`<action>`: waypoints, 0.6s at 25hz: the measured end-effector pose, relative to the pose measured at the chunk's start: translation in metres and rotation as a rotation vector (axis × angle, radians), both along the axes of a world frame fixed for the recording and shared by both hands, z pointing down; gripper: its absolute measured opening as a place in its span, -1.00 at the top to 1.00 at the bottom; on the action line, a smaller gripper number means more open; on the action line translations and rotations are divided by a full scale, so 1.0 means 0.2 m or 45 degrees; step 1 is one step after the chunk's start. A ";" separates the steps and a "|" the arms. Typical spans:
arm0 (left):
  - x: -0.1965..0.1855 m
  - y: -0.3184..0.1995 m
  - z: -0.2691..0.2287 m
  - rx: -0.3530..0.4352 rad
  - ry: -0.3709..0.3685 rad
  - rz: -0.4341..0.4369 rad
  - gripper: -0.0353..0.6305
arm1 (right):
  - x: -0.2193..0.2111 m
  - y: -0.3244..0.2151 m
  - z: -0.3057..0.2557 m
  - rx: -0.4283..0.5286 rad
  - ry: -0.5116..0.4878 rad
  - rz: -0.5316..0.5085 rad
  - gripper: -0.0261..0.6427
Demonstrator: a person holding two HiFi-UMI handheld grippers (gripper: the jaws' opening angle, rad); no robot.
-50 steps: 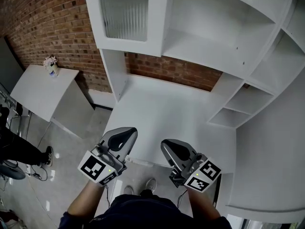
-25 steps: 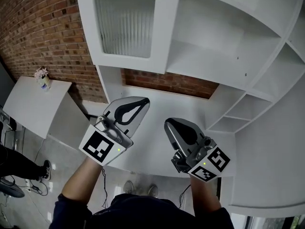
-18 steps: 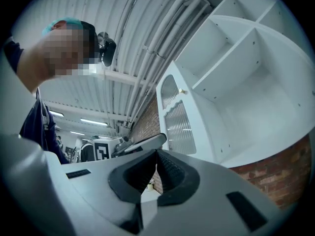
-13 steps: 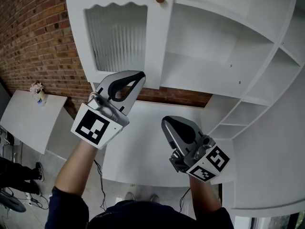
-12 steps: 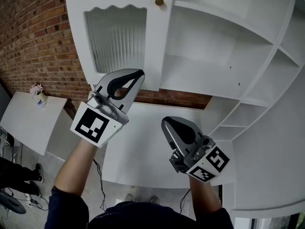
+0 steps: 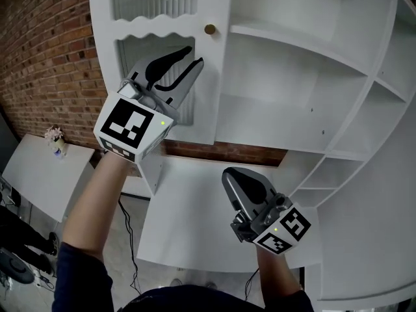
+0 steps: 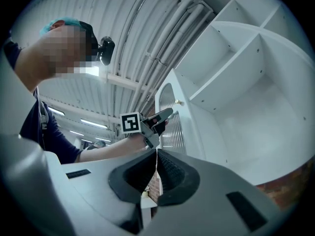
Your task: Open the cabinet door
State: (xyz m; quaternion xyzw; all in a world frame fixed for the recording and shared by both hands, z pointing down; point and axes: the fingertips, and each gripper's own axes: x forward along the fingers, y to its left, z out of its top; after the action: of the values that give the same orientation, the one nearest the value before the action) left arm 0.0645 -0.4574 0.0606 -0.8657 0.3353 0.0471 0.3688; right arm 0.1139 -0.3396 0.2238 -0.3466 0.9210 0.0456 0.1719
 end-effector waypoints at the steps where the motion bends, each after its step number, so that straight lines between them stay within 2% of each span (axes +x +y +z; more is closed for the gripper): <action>1: 0.01 -0.01 -0.03 0.021 -0.018 -0.017 0.60 | 0.01 -0.01 0.00 -0.001 -0.005 0.001 0.84; 7: 0.05 -0.08 -0.18 0.134 -0.106 -0.121 0.54 | 0.03 -0.02 0.00 0.004 -0.007 -0.008 0.84; 15: 0.13 -0.09 -0.23 0.234 -0.257 -0.177 0.48 | 0.05 -0.02 0.00 0.000 -0.015 -0.005 0.84</action>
State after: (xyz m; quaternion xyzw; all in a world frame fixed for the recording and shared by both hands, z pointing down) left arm 0.0908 -0.4752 0.0138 -0.8032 0.3500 -0.0354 0.4807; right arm 0.1245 -0.3441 0.2246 -0.3450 0.9207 0.0433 0.1773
